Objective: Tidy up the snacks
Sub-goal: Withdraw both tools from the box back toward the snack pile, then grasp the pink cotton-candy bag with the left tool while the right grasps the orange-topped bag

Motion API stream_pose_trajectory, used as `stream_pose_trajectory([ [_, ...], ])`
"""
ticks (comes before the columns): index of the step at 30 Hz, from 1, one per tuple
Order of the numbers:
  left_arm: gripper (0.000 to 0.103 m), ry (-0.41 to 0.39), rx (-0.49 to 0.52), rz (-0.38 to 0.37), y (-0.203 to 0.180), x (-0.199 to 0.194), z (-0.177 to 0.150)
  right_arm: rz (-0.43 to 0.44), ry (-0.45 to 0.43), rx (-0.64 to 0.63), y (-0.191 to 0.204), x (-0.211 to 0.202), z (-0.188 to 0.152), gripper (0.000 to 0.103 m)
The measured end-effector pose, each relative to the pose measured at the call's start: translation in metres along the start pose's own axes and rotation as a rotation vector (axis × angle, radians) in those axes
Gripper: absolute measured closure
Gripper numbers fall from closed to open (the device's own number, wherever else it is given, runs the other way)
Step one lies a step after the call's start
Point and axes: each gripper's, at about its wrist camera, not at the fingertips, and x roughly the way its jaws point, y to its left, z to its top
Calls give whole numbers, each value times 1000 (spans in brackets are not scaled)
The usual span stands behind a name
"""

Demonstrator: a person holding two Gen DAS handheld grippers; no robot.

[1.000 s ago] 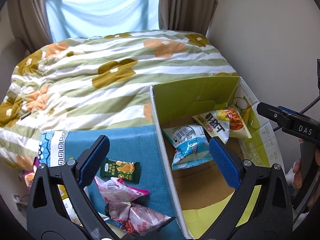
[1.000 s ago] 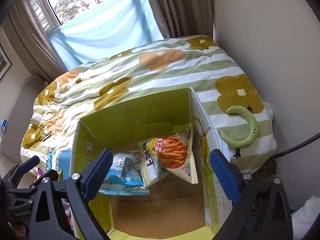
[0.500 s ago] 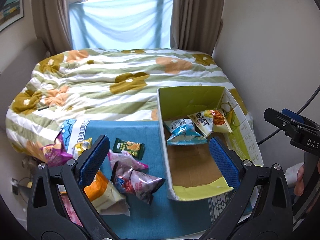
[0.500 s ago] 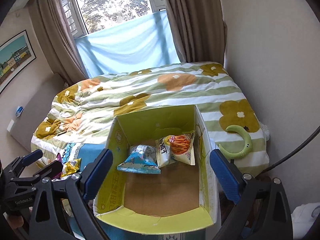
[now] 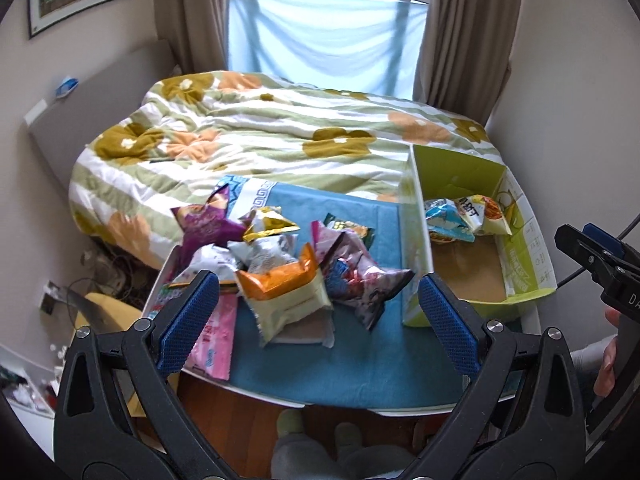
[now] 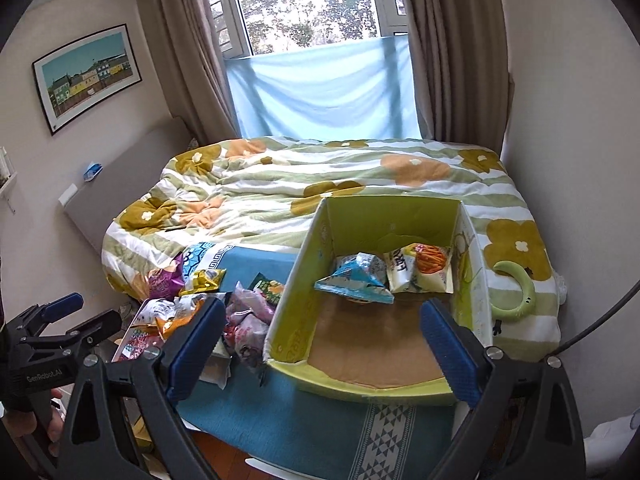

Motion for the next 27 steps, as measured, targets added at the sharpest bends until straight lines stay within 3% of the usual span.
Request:
stream_pose_trajectory([
  [5,4,42,-35,23,57,6,-17,42,5,-20,38,8,-18,6],
  [14,4,172,-27,-15,129,51,-45,64,30,-2,106,43,-45,6],
  [27,4,322,46,-49,145,157,-85,61,99,-83,170,133,-83,6],
])
